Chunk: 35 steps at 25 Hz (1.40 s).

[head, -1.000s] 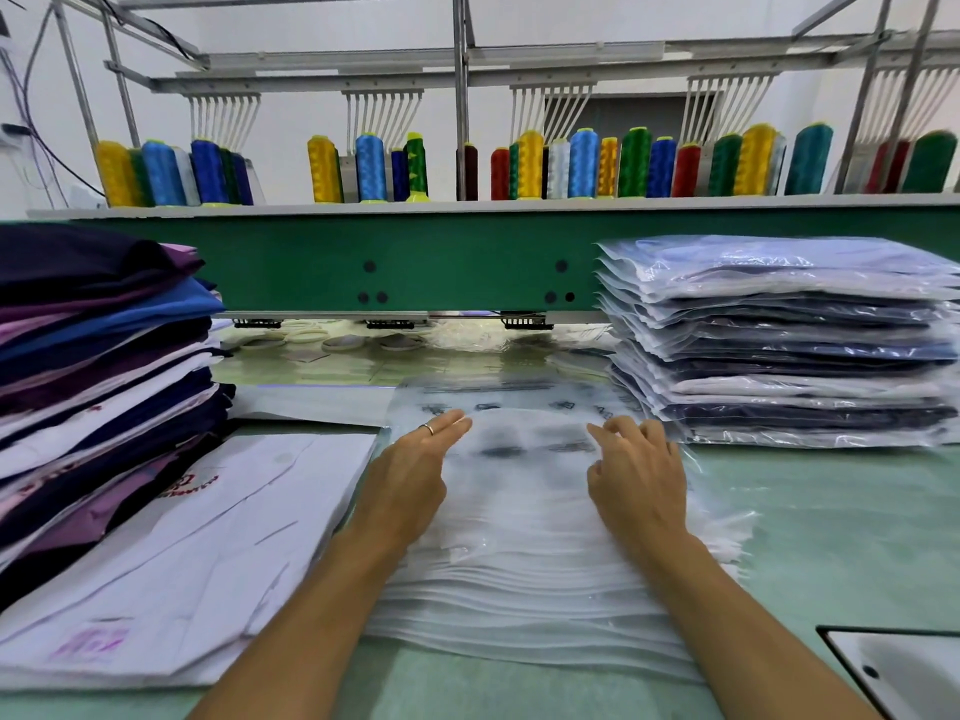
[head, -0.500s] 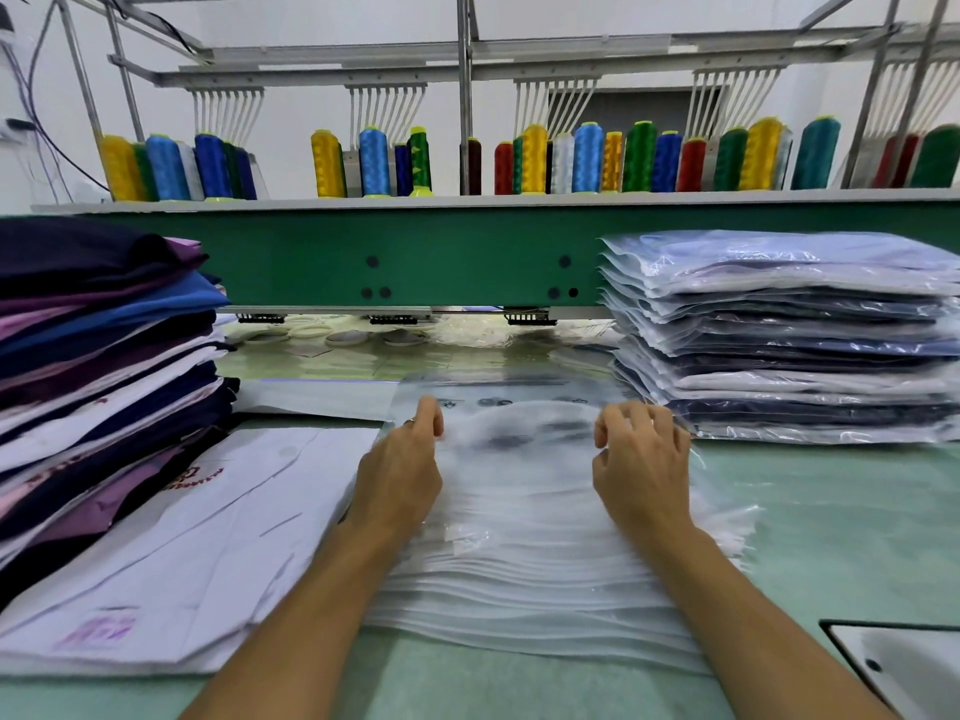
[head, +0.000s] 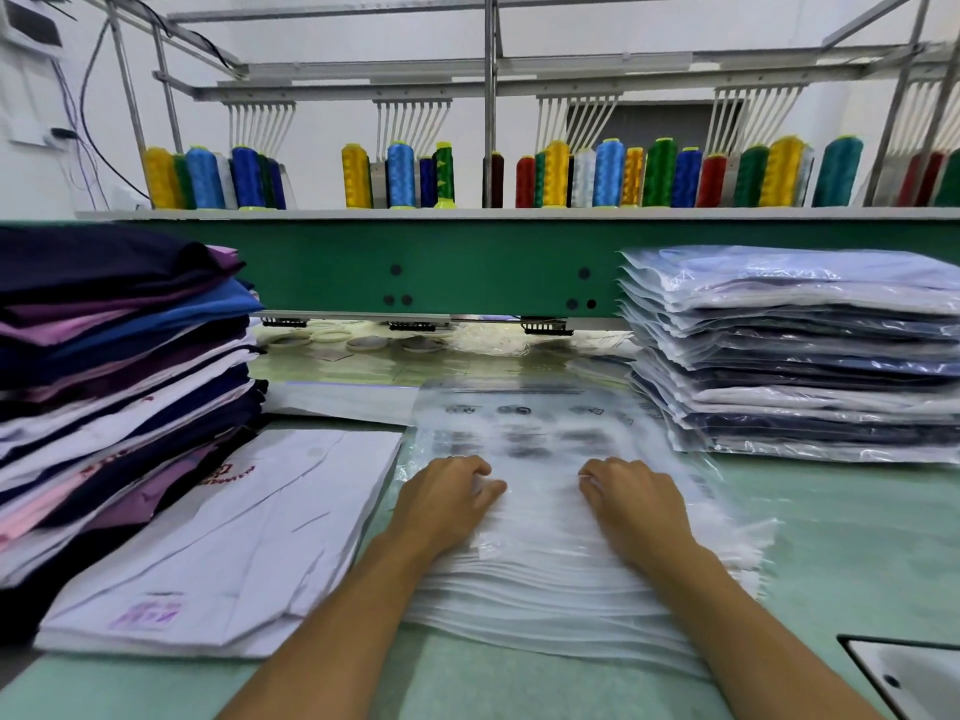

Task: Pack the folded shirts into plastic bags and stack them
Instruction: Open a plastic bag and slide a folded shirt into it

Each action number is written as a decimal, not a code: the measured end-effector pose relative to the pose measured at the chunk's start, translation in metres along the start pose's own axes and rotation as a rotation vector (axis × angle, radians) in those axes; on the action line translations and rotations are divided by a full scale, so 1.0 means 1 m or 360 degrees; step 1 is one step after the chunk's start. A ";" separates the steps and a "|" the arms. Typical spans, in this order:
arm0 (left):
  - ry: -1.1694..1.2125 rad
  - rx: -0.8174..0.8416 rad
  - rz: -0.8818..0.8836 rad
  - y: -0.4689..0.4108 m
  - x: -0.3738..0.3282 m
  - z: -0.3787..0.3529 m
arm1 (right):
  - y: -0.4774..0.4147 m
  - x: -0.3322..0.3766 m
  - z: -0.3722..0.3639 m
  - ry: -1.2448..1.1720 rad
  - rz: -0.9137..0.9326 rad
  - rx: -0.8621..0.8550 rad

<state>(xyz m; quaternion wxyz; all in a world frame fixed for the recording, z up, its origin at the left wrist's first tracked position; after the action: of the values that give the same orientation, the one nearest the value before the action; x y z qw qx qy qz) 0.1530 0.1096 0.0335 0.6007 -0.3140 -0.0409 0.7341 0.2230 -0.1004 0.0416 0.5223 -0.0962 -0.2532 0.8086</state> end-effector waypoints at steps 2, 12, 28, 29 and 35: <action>0.0062 -0.0026 0.0025 0.003 -0.002 0.005 | 0.001 0.004 0.007 -0.0001 0.0005 -0.0074; -0.0701 0.0322 0.0627 0.011 0.100 0.073 | -0.011 0.142 0.025 -0.0846 0.0178 -0.0054; 0.1240 0.0203 0.0729 0.016 0.140 0.116 | 0.005 0.294 -0.055 -0.2423 -0.0810 0.0922; 0.1174 0.0202 0.0717 0.016 0.146 0.114 | 0.005 0.287 -0.057 -0.2302 -0.0802 0.0900; -0.0259 0.0176 0.0856 0.040 0.220 0.129 | 0.013 0.251 -0.063 -0.1978 -0.0968 0.0830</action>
<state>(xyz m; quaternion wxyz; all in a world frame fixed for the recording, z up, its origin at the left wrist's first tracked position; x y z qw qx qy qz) 0.0355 0.3395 0.0281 0.3954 -0.2204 0.0358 0.8909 0.1300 0.1393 0.0088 0.4894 0.5812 -0.3174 0.5674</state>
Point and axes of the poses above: each hand's wrist, its own y-axis away from the middle knuckle, its own z-axis out of the back of the hand, x = y × z, the point moved 10 cm from there along -y, towards the middle knuckle, and after that the axes turned 7 degrees about -x, right-handed, at the moved point
